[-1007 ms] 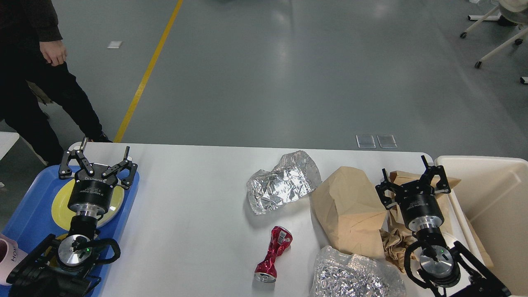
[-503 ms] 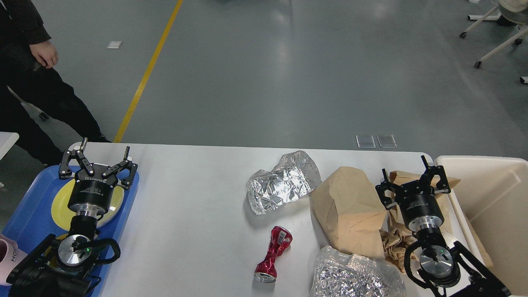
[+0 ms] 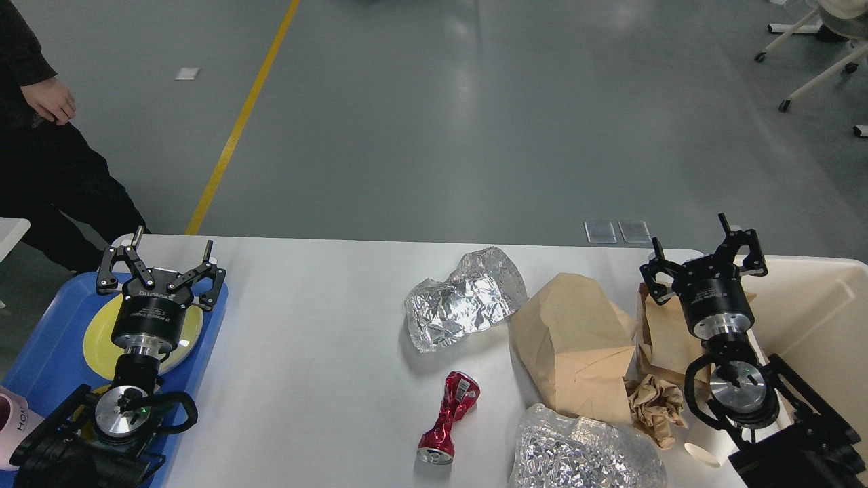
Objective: Tidy desktop
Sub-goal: 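Lift the right gripper out of the white bin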
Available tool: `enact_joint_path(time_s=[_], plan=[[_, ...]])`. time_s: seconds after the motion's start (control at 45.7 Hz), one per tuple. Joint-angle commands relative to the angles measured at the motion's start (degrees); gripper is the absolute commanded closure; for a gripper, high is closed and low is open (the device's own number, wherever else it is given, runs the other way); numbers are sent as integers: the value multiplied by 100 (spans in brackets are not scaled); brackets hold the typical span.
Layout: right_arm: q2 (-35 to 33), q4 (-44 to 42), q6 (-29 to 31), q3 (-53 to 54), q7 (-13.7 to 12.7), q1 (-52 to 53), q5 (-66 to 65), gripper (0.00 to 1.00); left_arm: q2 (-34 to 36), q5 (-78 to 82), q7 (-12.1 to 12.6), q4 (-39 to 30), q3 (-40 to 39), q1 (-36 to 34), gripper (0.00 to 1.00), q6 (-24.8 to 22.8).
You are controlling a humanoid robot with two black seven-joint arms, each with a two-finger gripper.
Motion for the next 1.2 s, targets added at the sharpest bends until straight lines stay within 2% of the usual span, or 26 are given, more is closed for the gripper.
enact_joint_path(time_s=[0.0,0.285,0.416,0.657,0.919,1.182], plan=[[-47,15,27,-80,5,-82,-8,0,0,0,0,0,0,0,4,-2],[-170,6,53,-177,-74,-178,-8,0,0,0,0,0,0,0,4,-2],[-205,-3,53,-598,-171,-223,-8,0,-9,0,0,0,0,0,4,-2],[-319,50,53,-766,-584,-126,-8,0,0,0,0,0,0,0,4,-2],[-468,138,132,-739,-584,-47,-7,0,-9,0,0,0,0,0,4,-2],[-618,112,255,-783,-725,445,-8,0,-9,0,0,0,0,0,4,-2]])
